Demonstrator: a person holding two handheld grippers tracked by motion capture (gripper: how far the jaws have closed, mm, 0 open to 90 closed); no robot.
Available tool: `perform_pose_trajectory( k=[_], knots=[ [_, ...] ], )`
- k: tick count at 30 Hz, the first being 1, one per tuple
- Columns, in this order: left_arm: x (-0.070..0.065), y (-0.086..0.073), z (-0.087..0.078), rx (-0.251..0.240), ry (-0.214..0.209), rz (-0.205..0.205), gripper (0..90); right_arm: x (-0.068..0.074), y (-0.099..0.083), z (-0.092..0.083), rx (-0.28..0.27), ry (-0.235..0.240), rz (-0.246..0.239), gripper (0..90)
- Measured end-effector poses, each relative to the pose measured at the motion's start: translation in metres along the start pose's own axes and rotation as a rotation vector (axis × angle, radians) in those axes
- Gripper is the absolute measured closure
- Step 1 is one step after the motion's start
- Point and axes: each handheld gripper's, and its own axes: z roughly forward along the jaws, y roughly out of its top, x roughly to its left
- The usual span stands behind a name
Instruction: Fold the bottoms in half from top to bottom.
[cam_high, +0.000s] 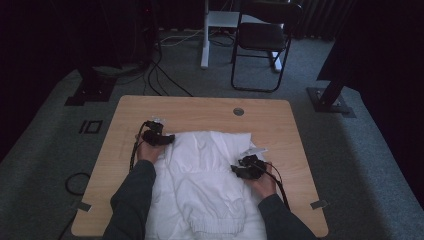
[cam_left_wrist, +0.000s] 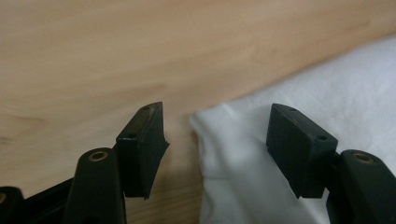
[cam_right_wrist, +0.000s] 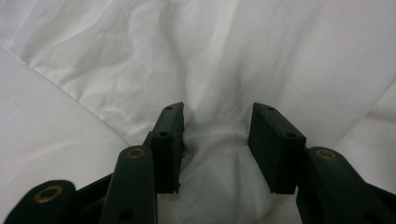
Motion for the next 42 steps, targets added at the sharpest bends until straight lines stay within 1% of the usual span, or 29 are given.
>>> perform_pose_trajectory(
  k=[1,2,3,4,5,6,7,8,9,10,13,14,16,18,20,22,23,26,28,30,32,35,36,37,38,39,40,41,42],
  knots=[
    [0.001,-0.002,0.001,-0.006,-0.014,-0.002,39.0,0.0,0.0,0.0,0.001,0.001,0.0,54.9],
    [0.002,-0.003,-0.001,-0.012,-0.048,-0.009,46.3,0.0,0.0,0.0,0.0,0.0,0.001,55.3],
    [0.003,-0.003,-0.002,-0.008,-0.059,-0.013,62.6,0.0,0.0,0.0,-0.001,-0.001,0.001,56.2],
    [0.001,-0.003,-0.005,-0.014,-0.029,0.014,68.3,0.0,0.0,0.0,-0.001,-0.003,0.001,57.1],
    [0.001,-0.003,-0.009,-0.015,0.006,0.025,78.4,-0.001,0.0,0.0,0.002,-0.006,0.0,58.7],
    [0.003,-0.004,-0.011,-0.02,0.023,0.015,83.8,-0.001,0.0,0.0,0.003,-0.007,-0.002,60.6],
    [0.003,-0.004,-0.011,-0.02,0.023,0.015,85.6,-0.001,0.0,0.0,0.003,-0.007,-0.002,60.6],
    [0.006,-0.005,-0.013,-0.03,0.032,-0.004,85.6,-0.002,0.0,-0.001,0.003,-0.008,0.001,62.0],
    [0.014,-0.01,-0.017,-0.045,0.041,-0.052,86.4,-0.004,0.0,-0.001,0.002,-0.003,0.012,64.7],
    [0.017,-0.012,-0.019,-0.051,0.047,-0.074,86.5,-0.004,0.0,-0.001,0.002,-0.002,0.017,65.8],
    [0.023,-0.018,-0.02,-0.043,0.09,-0.119,87.8,-0.005,0.0,-0.001,-0.001,-0.004,0.019,66.7],
    [0.024,-0.02,-0.02,-0.021,0.142,-0.123,89.1,-0.004,0.0,-0.001,0.001,-0.007,0.02,66.8],
    [0.031,-0.024,-0.021,-0.034,0.109,-0.16,84.6,-0.004,0.001,-0.001,0.012,-0.005,0.023,66.5],
    [0.033,-0.024,-0.026,-0.069,0.091,-0.171,77.6,-0.007,0.003,-0.002,0.02,0.013,0.028,63.2],
    [0.032,-0.021,-0.031,-0.111,0.061,-0.161,68.3,-0.01,0.005,-0.003,0.016,0.022,0.038,57.8],
    [0.027,-0.016,-0.035,-0.141,0.046,-0.134,62.0,-0.016,0.009,-0.009,-0.031,0.018,0.047,55.8],
    [0.025,-0.012,-0.035,-0.146,0.029,-0.128,59.2,-0.021,0.013,-0.012,-0.051,0.001,0.06,54.9],
    [0.017,-0.003,-0.029,-0.124,0.003,-0.091,49.9,-0.039,0.028,-0.019,-0.11,-0.054,0.107,52.2],
    [0.011,0.0,-0.021,-0.096,0.018,-0.065,46.7,-0.055,0.041,-0.018,-0.136,-0.093,0.143,50.5],
    [0.009,0.0,-0.013,-0.061,0.006,-0.06,45.4,-0.071,0.054,-0.012,-0.154,-0.106,0.181,48.2],
    [0.009,-0.002,-0.006,-0.032,0.003,-0.066,46.8,-0.083,0.066,-0.003,-0.158,-0.108,0.204,46.2],
    [0.009,-0.004,-0.003,-0.027,-0.043,-0.078,61.7,-0.093,0.078,0.019,-0.103,-0.086,0.194,45.1],
    [0.007,-0.004,-0.003,-0.032,-0.041,-0.068,73.1,-0.095,0.079,0.026,-0.074,-0.072,0.189,50.7],
    [0.006,-0.003,-0.005,-0.028,-0.028,-0.044,82.4,-0.095,0.08,0.033,-0.041,-0.077,0.178,65.1],
    [0.005,-0.002,-0.006,-0.025,-0.02,-0.028,86.1,-0.095,0.079,0.038,0.001,-0.093,0.157,81.6],
    [0.004,-0.002,-0.007,-0.026,-0.001,-0.014,87.0,-0.094,0.079,0.041,0.03,-0.127,0.144,89.4],
    [0.004,-0.003,-0.01,-0.036,0.011,-0.014,87.5,-0.093,0.078,0.041,0.033,-0.158,0.141,90.0],
    [0.004,-0.003,-0.01,-0.036,0.011,-0.014,87.6,-0.093,0.078,0.041,0.033,-0.158,0.141,90.0],
    [0.008,-0.004,-0.016,-0.068,0.018,-0.039,87.8,-0.095,0.076,0.036,0.009,-0.205,0.16,90.0]
  ],
)
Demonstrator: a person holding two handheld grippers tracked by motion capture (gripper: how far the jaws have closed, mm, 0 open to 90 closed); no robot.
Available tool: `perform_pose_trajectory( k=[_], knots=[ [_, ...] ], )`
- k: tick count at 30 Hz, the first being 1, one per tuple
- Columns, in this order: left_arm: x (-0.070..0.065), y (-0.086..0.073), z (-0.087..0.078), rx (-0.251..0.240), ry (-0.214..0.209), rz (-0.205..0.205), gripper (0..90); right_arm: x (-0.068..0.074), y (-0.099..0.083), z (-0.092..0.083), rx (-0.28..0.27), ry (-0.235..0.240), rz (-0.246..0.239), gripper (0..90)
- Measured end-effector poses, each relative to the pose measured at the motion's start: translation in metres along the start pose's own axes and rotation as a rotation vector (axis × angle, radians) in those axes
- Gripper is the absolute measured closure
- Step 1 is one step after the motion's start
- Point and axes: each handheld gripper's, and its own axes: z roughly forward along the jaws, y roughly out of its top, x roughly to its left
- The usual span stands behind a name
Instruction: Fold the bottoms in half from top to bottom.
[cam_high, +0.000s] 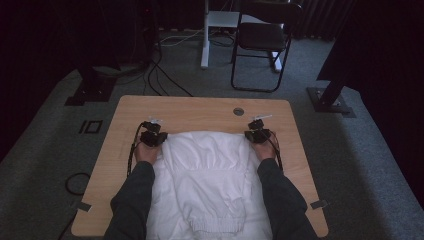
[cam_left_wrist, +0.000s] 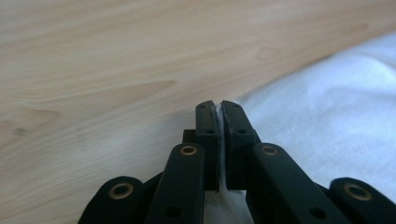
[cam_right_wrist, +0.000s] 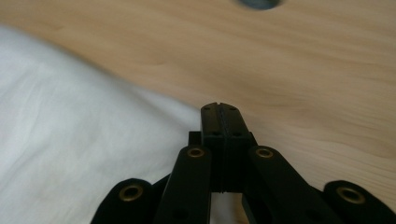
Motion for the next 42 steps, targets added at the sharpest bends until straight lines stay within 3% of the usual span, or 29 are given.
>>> perform_pose_trajectory(
  k=[2,3,5,7,8,10,12,14,18,20,22,24,27,30,31,32,33,34,36,37,42],
  knots=[
    [0.0,0.001,-0.003,-0.011,0.017,-0.017,87.8,-0.002,0.0,-0.002,-0.013,-0.016,0.015,90.0],
    [-0.001,0.001,-0.003,-0.011,0.026,-0.015,87.7,-0.005,-0.001,-0.002,-0.004,-0.028,0.048,90.0],
    [-0.003,0.003,-0.002,-0.001,0.02,-0.035,86.5,-0.005,-0.002,0.001,0.005,-0.018,0.063,89.1],
    [-0.005,0.005,-0.002,-0.023,0.043,-0.033,75.1,-0.004,-0.001,0.001,-0.02,0.011,0.073,71.9],
    [-0.005,0.005,-0.002,-0.043,0.027,-0.046,60.9,-0.005,0.0,-0.002,-0.053,0.027,0.081,61.9],
    [-0.004,0.007,-0.003,-0.057,-0.003,-0.06,47.3,-0.008,0.003,-0.007,-0.109,0.092,0.128,48.0],
    [-0.004,0.007,0.0,-0.041,-0.04,-0.058,36.8,-0.01,0.005,-0.009,-0.136,0.118,0.141,39.4],
    [-0.005,0.005,0.005,-0.01,-0.033,-0.052,32.8,-0.009,0.004,-0.005,-0.115,0.145,0.129,31.1],
    [0.0,-0.002,0.013,0.036,-0.022,-0.087,29.3,-0.006,-0.003,0.011,-0.011,0.097,0.074,23.5],
    [0.003,-0.005,0.013,0.035,-0.003,-0.077,28.7,-0.006,-0.005,0.014,-0.002,0.081,0.076,22.2],
    [0.004,-0.005,0.013,0.044,0.022,-0.053,28.7,-0.006,-0.006,0.016,0.007,0.078,0.076,22.6],
    [0.005,-0.005,0.012,0.053,0.021,-0.049,28.9,-0.002,-0.007,0.018,0.025,0.049,0.059,24.0],
    [0.001,-0.007,0.009,0.055,-0.005,-0.027,35.5,0.003,-0.007,0.017,0.028,0.054,0.047,37.6],
    [-0.002,-0.009,0.007,0.049,-0.062,-0.027,57.9,0.007,-0.006,0.014,0.037,0.114,0.046,64.8],
    [-0.001,-0.008,0.007,0.061,-0.105,-0.062,63.8,0.007,-0.005,0.014,0.04,0.123,0.05,70.6],
    [0.001,-0.008,0.007,0.067,-0.128,-0.088,76.8,0.007,-0.005,0.015,0.047,0.149,0.071,79.5],
    [0.004,-0.009,0.006,0.054,-0.142,-0.114,81.1,0.006,-0.006,0.015,0.043,0.163,0.081,82.0],
    [0.004,-0.009,0.005,0.048,-0.143,-0.115,84.3,0.006,-0.006,0.015,0.041,0.165,0.088,83.9],
    [0.003,-0.006,0.0,0.023,-0.124,-0.081,85.7,0.007,-0.004,0.011,0.032,0.156,0.059,84.8],
    [0.005,-0.004,-0.004,-0.002,-0.129,-0.084,85.9,0.007,-0.003,0.009,0.021,0.154,0.047,84.9],
    [0.011,0.013,-0.025,-0.118,-0.174,-0.13,86.2,-0.004,0.008,-0.015,-0.098,0.154,0.069,85.3]
  ],
)
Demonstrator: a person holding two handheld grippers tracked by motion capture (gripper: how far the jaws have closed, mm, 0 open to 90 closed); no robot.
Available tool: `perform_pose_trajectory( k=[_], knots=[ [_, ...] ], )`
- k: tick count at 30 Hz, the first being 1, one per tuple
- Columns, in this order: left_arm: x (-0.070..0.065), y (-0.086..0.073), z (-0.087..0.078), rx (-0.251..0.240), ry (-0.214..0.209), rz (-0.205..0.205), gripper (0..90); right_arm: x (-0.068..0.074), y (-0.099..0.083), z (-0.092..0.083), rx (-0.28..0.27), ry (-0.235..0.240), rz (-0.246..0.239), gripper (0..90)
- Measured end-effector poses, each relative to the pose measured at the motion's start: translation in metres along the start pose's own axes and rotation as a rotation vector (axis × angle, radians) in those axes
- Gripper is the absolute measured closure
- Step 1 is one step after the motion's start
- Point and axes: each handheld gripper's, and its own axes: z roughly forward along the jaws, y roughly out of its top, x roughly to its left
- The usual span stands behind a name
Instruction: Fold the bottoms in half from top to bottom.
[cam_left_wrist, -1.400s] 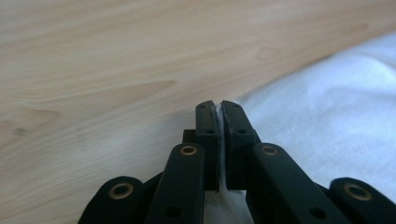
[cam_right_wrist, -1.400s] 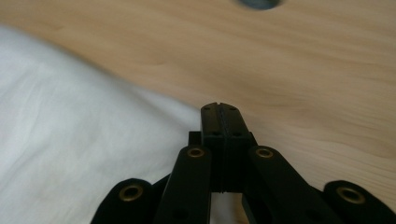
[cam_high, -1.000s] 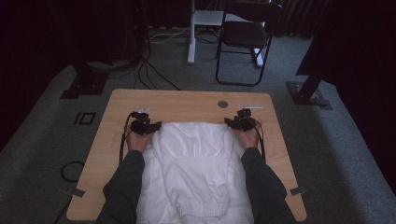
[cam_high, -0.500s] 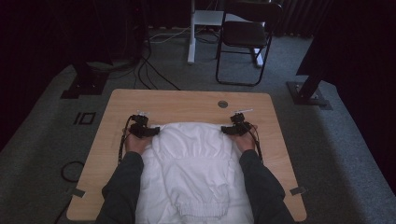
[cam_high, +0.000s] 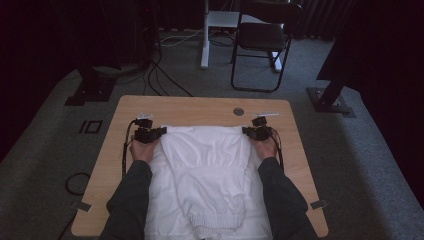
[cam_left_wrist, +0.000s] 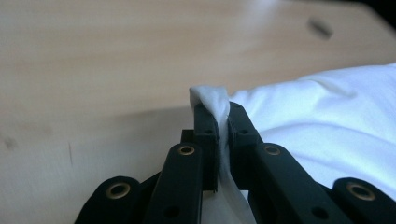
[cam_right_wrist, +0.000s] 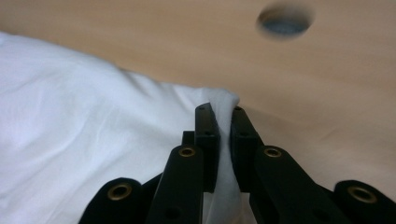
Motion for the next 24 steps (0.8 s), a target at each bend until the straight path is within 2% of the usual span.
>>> perform_pose_trajectory(
  k=[3,6,9,11,13,15,18,20,24],
  knots=[
    [-0.009,0.022,-0.012,-0.069,-0.017,0.014,86.2,-0.002,0.009,-0.014,-0.085,0.001,0.018,85.3],
    [-0.015,0.036,-0.023,-0.124,-0.021,0.031,86.1,-0.002,0.023,-0.03,-0.183,-0.006,0.005,85.2],
    [-0.02,0.04,-0.033,-0.157,-0.047,0.026,86.1,0.002,0.03,-0.041,-0.22,-0.012,-0.029,85.2],
    [-0.022,0.035,-0.037,-0.148,-0.05,0.042,86.0,0.007,0.025,-0.047,-0.232,-0.016,-0.07,85.2],
    [-0.023,0.028,-0.043,-0.143,-0.062,0.06,86.0,0.008,0.018,-0.051,-0.234,-0.004,-0.08,85.2],
    [-0.022,0.018,-0.053,-0.146,-0.095,0.052,86.0,0.008,0.008,-0.058,-0.236,0.028,-0.089,85.2],
    [-0.026,0.008,-0.066,-0.155,-0.119,0.072,86.0,0.011,-0.005,-0.074,-0.242,0.084,-0.1,85.1],
    [-0.033,-0.003,-0.078,-0.155,-0.135,0.103,85.9,0.014,-0.012,-0.085,-0.234,0.094,-0.123,85.0],
    [-0.044,-0.027,-0.096,-0.147,-0.16,0.132,85.8,0.02,-0.037,-0.106,-0.211,0.13,-0.167,84.9]
  ],
)
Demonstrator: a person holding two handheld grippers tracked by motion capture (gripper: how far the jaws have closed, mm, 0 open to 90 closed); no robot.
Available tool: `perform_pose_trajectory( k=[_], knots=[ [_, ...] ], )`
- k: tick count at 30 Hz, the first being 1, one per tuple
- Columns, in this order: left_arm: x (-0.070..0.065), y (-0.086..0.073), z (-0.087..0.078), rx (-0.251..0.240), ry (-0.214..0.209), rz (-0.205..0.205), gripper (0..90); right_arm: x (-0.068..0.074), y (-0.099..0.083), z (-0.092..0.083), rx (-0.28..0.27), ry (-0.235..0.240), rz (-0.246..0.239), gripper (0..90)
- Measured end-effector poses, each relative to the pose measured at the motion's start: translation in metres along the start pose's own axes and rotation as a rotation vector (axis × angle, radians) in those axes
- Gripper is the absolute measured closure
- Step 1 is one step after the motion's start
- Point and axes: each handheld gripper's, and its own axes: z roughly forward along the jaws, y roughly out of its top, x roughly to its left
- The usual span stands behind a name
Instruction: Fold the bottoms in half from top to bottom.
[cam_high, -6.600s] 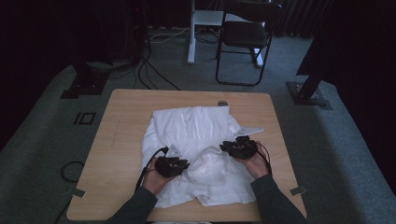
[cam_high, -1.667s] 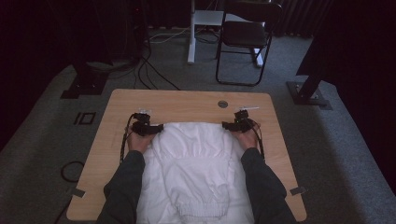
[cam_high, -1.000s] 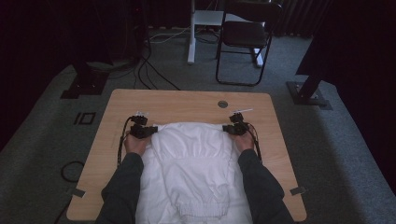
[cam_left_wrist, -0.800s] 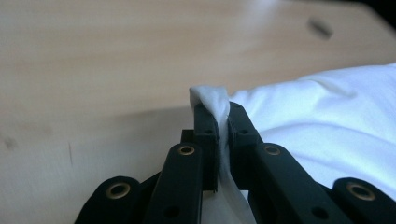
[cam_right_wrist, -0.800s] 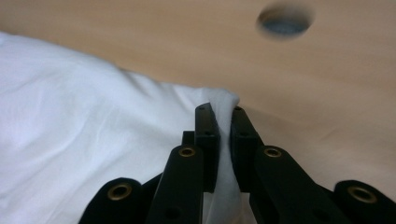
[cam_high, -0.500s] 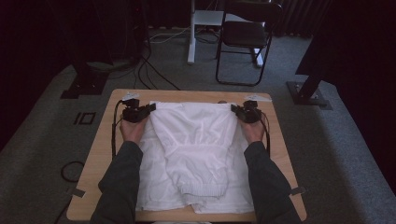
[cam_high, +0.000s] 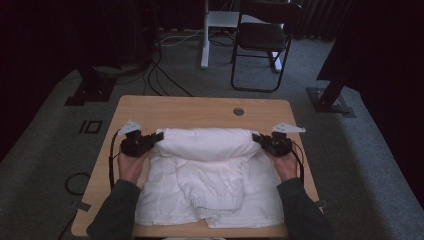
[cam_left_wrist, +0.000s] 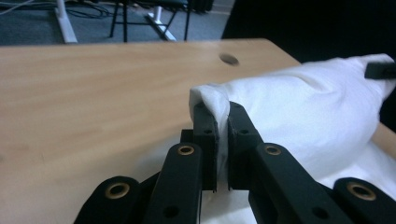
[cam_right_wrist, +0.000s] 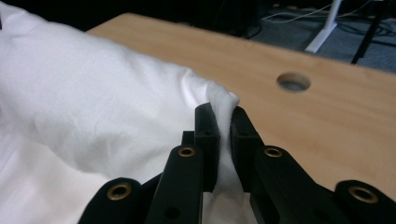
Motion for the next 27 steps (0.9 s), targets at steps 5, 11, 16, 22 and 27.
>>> perform_pose_trajectory(
  k=[5,11,16,22,27],
  knots=[
    [-0.017,-0.04,-0.011,0.114,-0.049,0.018,85.5,0.013,-0.032,-0.015,0.079,0.025,-0.01,84.8],
    [-0.026,-0.088,0.003,0.315,-0.014,0.073,85.1,0.024,-0.083,-0.007,0.226,0.045,0.025,84.8],
    [-0.031,-0.095,0.021,0.336,0.048,0.121,85.2,0.029,-0.093,0.007,0.275,0.021,0.027,84.8],
    [-0.018,-0.084,0.039,0.313,0.104,0.094,85.2,0.028,-0.084,0.02,0.298,-0.018,0.004,84.8],
    [-0.009,-0.07,0.06,0.305,0.167,0.088,85.1,0.02,-0.073,0.037,0.298,-0.052,0.008,84.8]
  ],
)
